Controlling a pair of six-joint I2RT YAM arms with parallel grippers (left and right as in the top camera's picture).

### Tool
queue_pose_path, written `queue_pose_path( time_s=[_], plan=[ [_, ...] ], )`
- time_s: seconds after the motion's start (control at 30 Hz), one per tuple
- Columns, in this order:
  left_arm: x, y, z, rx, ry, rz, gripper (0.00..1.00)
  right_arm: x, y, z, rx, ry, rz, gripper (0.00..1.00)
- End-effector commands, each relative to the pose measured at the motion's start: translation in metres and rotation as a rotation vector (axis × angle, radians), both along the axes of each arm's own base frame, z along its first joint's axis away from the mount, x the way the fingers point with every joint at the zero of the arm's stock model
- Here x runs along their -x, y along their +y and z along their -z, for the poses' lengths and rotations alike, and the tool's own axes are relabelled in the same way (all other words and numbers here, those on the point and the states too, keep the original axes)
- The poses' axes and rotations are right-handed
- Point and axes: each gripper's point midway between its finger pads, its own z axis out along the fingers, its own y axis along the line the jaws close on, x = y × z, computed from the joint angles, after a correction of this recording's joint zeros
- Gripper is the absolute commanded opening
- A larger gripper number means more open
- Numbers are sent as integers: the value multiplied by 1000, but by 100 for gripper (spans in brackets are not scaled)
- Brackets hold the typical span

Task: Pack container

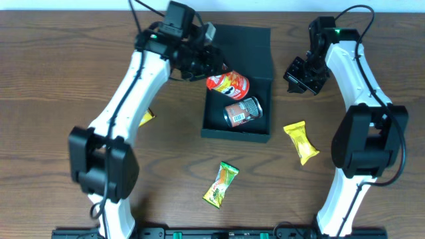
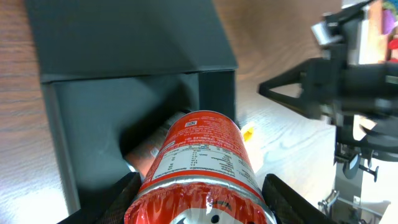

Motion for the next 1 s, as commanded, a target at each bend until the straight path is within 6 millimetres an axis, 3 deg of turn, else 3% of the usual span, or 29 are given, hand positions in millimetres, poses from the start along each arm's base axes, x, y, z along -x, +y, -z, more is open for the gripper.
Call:
queue_pose_path(
  time_s=[0.0,0.3,0.53,0.63,0.97],
  plan=[
    [-3,-9,33,-13,74,-13,50,2,-1,3,11,8,-26,2],
    [-16,-14,82,-19,176,-79,52,4,-1,3,12,12,-37,2],
    [-17,-16,88,-9,195,-86,61,4,-1,4,12,11,-37,2],
    [-19,-10,93,-51,184,-108,76,4,-1,4,12,12,-37,2],
    [-30,3,98,-111,149,-156,91,5,-1,3,11,16,-37,2]
  ],
)
